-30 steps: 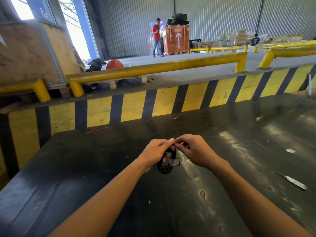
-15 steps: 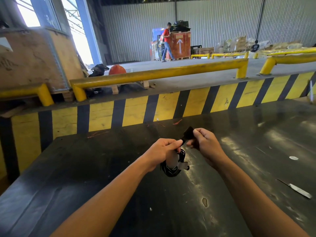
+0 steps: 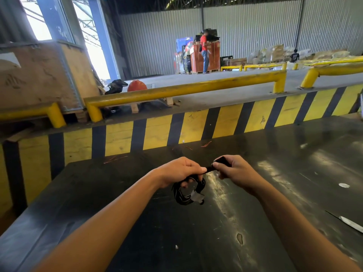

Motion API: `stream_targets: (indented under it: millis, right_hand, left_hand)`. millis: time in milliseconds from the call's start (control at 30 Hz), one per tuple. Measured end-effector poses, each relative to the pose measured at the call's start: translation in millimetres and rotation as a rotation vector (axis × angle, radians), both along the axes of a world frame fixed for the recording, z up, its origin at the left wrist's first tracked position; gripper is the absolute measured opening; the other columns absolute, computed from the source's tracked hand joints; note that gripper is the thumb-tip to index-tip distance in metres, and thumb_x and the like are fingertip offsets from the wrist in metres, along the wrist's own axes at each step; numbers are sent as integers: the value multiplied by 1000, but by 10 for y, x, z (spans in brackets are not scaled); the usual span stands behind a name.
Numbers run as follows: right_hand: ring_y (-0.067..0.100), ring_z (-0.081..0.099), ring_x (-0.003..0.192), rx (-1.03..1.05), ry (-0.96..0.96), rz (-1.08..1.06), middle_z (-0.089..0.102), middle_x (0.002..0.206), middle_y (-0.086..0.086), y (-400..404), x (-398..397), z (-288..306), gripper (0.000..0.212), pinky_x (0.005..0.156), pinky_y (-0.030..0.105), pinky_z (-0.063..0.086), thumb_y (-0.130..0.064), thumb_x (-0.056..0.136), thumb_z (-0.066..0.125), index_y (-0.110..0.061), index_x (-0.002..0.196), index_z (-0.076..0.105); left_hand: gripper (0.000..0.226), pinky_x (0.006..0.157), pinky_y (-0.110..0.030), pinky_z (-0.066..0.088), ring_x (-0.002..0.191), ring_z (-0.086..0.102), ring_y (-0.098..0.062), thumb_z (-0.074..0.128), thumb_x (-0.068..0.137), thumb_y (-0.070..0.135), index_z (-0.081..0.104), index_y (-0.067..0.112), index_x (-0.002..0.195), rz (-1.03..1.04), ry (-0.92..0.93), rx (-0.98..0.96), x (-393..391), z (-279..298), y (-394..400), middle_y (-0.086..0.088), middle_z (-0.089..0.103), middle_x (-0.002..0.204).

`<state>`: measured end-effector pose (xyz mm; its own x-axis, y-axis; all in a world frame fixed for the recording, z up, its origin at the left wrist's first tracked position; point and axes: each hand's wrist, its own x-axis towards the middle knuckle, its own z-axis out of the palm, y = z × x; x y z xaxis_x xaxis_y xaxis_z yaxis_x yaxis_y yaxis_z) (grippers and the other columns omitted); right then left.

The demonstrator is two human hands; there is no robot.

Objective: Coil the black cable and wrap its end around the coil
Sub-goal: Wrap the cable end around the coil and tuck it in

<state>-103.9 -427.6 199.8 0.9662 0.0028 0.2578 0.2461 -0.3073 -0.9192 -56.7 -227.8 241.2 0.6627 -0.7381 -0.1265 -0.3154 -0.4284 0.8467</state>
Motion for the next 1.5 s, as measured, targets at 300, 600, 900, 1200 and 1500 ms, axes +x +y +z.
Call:
stream_targets:
  millis: [300,600,900,1200,1500]
  right_hand:
    - [10,64,77,-39,-125,29,71,88,2,104,-37,133,9,68,20,51,-19,89,61,-18,90,69]
    - [-5,62,70,-352,-321,-93,66,73,-15,286,-35,122,5,61,7,45,-20,81,70,-23,85,70]
    - [1,63,70,-158,-443,-395,68,75,-4,217,-61,134,5,60,13,48,-18,84,67,-15,87,70]
    - [-5,60,71,-309,-336,-240,67,78,-10,133,-123,82,8,62,7,44,-18,83,68,-20,90,70]
    - [7,63,58,-347,-324,-280,68,72,-6,-270,-90,423,7,55,18,50,-19,82,68,-24,87,70]
  left_hand:
    - [24,45,-22,41,39,38,-5,40,100,26,55,20,118,295,-7,-156,130,36,3,0,44,62]
    - [37,51,-24,45,47,44,-8,53,94,38,55,9,116,338,181,-405,36,7,-63,0,50,64]
    - [25,92,-49,49,89,66,-20,49,96,19,58,4,114,304,271,-537,-60,-290,32,-8,66,93]
    - [29,81,-39,53,76,64,-13,39,100,23,60,5,110,361,133,-613,-80,-231,-73,-7,59,85]
    - [21,68,-25,54,72,61,-11,41,100,21,62,19,95,215,-273,-387,-73,-211,12,-5,58,81]
